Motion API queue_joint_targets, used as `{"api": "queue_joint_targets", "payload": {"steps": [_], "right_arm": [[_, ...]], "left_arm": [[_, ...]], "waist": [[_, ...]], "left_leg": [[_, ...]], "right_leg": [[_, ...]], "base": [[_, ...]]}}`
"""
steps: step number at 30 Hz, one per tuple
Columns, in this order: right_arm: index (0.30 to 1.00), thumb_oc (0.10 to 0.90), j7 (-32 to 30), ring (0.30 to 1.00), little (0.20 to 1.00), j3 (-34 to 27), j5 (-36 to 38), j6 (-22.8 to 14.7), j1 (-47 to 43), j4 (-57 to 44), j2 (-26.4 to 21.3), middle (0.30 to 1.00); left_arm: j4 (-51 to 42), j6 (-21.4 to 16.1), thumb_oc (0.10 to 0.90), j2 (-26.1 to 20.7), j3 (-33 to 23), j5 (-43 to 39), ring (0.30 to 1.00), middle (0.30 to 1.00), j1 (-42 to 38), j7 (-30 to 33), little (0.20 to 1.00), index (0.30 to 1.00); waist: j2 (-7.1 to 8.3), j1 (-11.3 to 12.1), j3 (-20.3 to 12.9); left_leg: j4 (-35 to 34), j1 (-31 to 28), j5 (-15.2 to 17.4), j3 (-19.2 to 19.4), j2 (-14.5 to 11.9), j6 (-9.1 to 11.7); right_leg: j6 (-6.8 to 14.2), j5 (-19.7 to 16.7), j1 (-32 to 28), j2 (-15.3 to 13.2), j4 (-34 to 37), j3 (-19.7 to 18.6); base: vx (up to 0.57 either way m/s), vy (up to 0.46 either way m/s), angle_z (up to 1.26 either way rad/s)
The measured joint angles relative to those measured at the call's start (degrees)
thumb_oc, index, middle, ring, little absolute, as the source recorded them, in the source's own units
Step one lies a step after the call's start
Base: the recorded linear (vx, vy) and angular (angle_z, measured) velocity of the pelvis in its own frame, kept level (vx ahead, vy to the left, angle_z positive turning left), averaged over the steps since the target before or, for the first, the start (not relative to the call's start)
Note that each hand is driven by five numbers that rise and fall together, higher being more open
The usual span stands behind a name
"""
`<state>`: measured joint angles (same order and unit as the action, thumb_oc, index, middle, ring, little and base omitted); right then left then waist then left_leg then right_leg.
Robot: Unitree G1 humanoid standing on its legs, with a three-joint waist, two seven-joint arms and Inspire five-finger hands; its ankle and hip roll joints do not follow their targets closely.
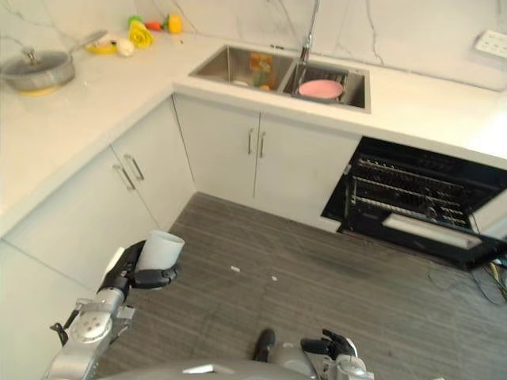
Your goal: Place the dishes in the dishwasher.
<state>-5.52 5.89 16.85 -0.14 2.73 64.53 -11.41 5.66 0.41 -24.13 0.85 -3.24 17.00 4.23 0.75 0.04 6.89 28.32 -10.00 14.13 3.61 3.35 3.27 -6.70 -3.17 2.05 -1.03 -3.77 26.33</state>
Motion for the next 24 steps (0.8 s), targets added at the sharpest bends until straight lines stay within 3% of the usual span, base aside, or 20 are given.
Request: {"api": "queue_joint_targets", "payload": {"steps": [1,2,3,4,5,6,8,9,10,11,12,13,15,16,18,21,22,24], "right_arm": [[0.9,0.8,0.1,0.9,0.9,0.3,0.0,0.1,-0.4,-0.3,-0.3,0.9],[0.9,0.8,0.0,0.9,0.9,0.3,0.0,0.2,-1.4,-0.2,-0.6,0.9],[0.9,0.8,0.0,0.9,0.9,0.3,0.0,0.2,-1.9,0.2,-0.6,0.9],[0.9,0.8,-0.6,0.9,0.9,0.2,0.0,1.1,-3.5,-0.1,-0.5,0.9],[0.9,0.8,-1.1,0.9,0.9,0.3,0.1,1.2,-3.7,-0.1,-0.6,0.9],[0.9,0.8,-1.2,0.9,0.9,0.3,0.1,1.1,-4.0,-0.3,-0.6,0.9],[0.9,0.8,-1.4,0.9,0.9,1.0,0.1,1.1,-4.1,-0.8,-0.8,0.9],[0.9,0.8,-1.4,0.9,0.9,2.8,-0.1,1.2,-4.6,-0.3,-2.2,0.9],[0.9,0.8,-1.2,0.9,0.9,2.4,-0.7,1.2,-5.5,0.6,-2.9,0.9],[0.9,0.8,-1.3,0.9,0.9,1.2,-1.1,1.3,-5.6,1.2,-3.7,0.9],[0.9,0.8,-1.3,0.9,0.9,0.3,-1.0,1.2,-4.6,-1.1,-4.2,0.9],[0.9,0.8,-1.5,0.9,0.9,0.3,-1.0,0.9,-3.2,-3.0,-4.3,0.9],[0.9,0.8,-1.6,0.9,0.9,0.6,-1.0,1.1,-2.5,-5.5,-3.8,0.9],[0.9,0.8,-1.2,0.9,0.9,0.0,-0.9,1.3,-2.7,-7.5,-3.0,0.9],[0.9,0.8,-0.9,0.9,0.9,0.2,-1.0,1.3,-2.8,-9.5,-1.6,0.9],[0.9,0.8,-0.8,0.9,0.9,-0.1,-0.9,1.3,-3.7,-12.5,-0.8,0.9],[0.9,0.8,-0.8,0.9,0.9,-0.1,-0.9,1.3,-4.6,-13.2,-0.7,0.9],[0.9,0.8,-1.0,0.9,0.9,-0.6,-0.9,0.8,-5.5,-15.6,-0.7,0.9]], "left_arm": [[-0.5,0.0,0.4,-0.8,0.0,0.0,0.3,0.3,0.0,0.2,0.3,0.3],[-0.6,-0.1,0.4,-1.1,-0.1,-0.1,0.3,0.3,-0.2,0.4,0.3,0.3],[-0.6,-0.1,0.4,-1.3,-0.1,-0.2,0.3,0.3,-0.7,0.5,0.3,0.3],[-0.5,-0.1,0.4,-1.7,-0.1,-0.8,0.3,0.3,-1.8,1.1,0.3,0.3],[-0.2,-0.3,0.4,-1.4,-0.1,-0.8,0.3,0.3,-2.6,1.2,0.3,0.3],[-0.2,-0.3,0.4,-1.4,0.2,-0.8,0.3,0.3,-2.7,1.2,0.3,0.3],[-0.2,-0.4,0.4,-1.2,0.3,-0.8,0.3,0.3,-2.9,1.0,0.3,0.3],[0.1,-0.5,0.4,-1.2,0.7,-0.5,0.3,0.3,-3.4,0.8,0.3,0.3],[0.1,-0.3,0.4,-1.1,0.9,-0.5,0.3,0.3,-3.4,0.7,0.3,0.3],[0.1,-0.2,0.4,-1.0,1.0,-0.6,0.3,0.3,-2.9,0.6,0.3,0.3],[0.4,0.5,0.4,-0.9,1.0,-0.6,0.3,0.3,-2.7,0.4,0.3,0.3],[0.9,0.4,0.4,-1.1,0.6,-0.6,0.3,0.3,-2.7,0.7,0.3,0.3],[0.0,0.2,0.4,-1.6,0.4,-0.6,0.3,0.3,-3.5,1.2,0.3,0.3],[0.1,0.1,0.4,-2.6,0.4,-0.6,0.3,0.3,-5.5,0.9,0.3,0.3],[0.2,0.1,0.4,-3.7,-0.1,-0.6,0.3,0.3,-6.2,0.9,0.3,0.3],[-0.6,-0.6,0.4,-3.6,-1.2,-0.6,0.3,0.3,-8.0,1.5,0.3,0.3],[-0.7,-0.5,0.4,-3.5,-1.6,-0.6,0.3,0.3,-7.6,1.6,0.3,0.3],[-0.7,-0.5,0.4,-3.5,-1.8,-0.6,0.3,0.3,-7.1,1.6,0.3,0.3]], "waist": [[-0.77,0.9,-0.2],[-0.83,1.3,0.3],[-0.75,1.6,0.7],[0.14,2.8,2.3],[0.79,3.2,3.5],[1.12,2.6,3.8],[0.92,2.7,4.0],[0.72,3.3,4.4],[-0.06,4.1,5.0],[-1.31,5.2,5.8],[-2.25,4.5,6.1],[-2.42,3.8,6.0],[-1.42,2.4,5.9],[-1.51,2.1,6.3],[-1.6,2.0,6.4],[-1.38,2.7,7.2],[-1.63,3.1,7.3],[-1.12,2.9,7.3]], "left_leg": [[15.0,8.4,-0.9,0.2,-1.7,2.3],[21.2,12.4,-2.0,-1.0,-2.2,2.3],[24.6,14.8,-1.8,-1.4,-2.7,2.1],[23.7,21.1,-0.6,-2.3,-3.3,1.9],[17.8,22.8,-1.0,-3.0,-3.8,0.9],[13.6,25.9,-2.5,-3.7,-5.7,1.5],[-1.2,27.4,-4.1,-5.0,-7.5,1.0],[-19.2,25.1,-8.7,-9.9,-7.9,3.4],[-24.6,23.3,-10.5,-14.0,-7.8,4.3],[-23.3,22.3,-15.0,-15.7,-7.7,3.5],[-17.9,23.6,-16.9,-13.6,-6.9,0.6],[-15.7,22.7,-19.6,-11.2,-6.5,-0.9],[-16.6,21.1,-18.2,-9.0,-4.5,-2.6],[-19.4,18.6,-18.4,-6.3,-3.7,-5.1],[-20.6,16.0,-17.3,-3.0,-2.9,-6.9],[-23.4,12.5,-16.6,1.6,-2.4,-7.7],[-24.4,12.0,-16.6,2.6,-2.5,-7.7],[-26.4,10.7,-16.0,5.2,-2.5,-8.1]], "right_leg": [[-0.8,1.4,-1.5,1.4,1.1,-2.2],[-0.8,2.7,-2.0,2.0,0.6,-4.0],[-0.3,2.8,-2.4,2.2,0.6,-4.9],[0.5,3.8,-5.1,2.2,1.4,-8.6],[1.4,3.4,-6.2,1.6,1.6,-9.4],[2.0,4.1,-8.2,1.7,2.9,-10.8],[4.3,5.6,-10.2,1.7,4.8,-13.4],[5.2,5.3,-12.2,1.8,6.9,-16.7],[5.7,5.4,-12.6,1.6,6.6,-19.3],[7.2,5.8,-13.1,0.9,5.0,-21.5],[8.6,7.0,-14.9,0.6,4.3,-21.5],[9.7,9.4,-14.6,-1.0,0.6,-19.1],[9.5,9.3,-11.5,-4.6,-5.2,-18.6],[9.9,9.8,-5.7,-8.0,-16.3,-18.7],[10.6,10.7,-1.5,-11.3,-24.9,-16.4],[11.4,10.1,2.4,-14.5,-25.9,-10.6],[11.6,9.9,2.6,-14.8,-23.5,-9.1],[14.5,7.8,2.9,-15.1,-11.8,-5.7]], "base": [[0.27,0.02,-0.65],[0.41,0.147,-0.75],[0.21,0.129,-0.99],[0.35,0.227,-1.12],[0.22,0.211,-1.23],[0.37,0.323,-0.75],[0.35,0.293,-0.72],[0.36,0.45,-1.07],[0.25,0.381,-1.52],[0.19,0.381,-1.34],[0.09,0.243,-1.16],[0.14,0.323,-0.66],[0.16,0.292,-0.66],[0.1,0.217,-0.86],[0.1,0.139,-0.8],[0.13,0.009,-0.58],[0.19,-0.077,-0.79],[0.25,-0.09,-0.63]]}}
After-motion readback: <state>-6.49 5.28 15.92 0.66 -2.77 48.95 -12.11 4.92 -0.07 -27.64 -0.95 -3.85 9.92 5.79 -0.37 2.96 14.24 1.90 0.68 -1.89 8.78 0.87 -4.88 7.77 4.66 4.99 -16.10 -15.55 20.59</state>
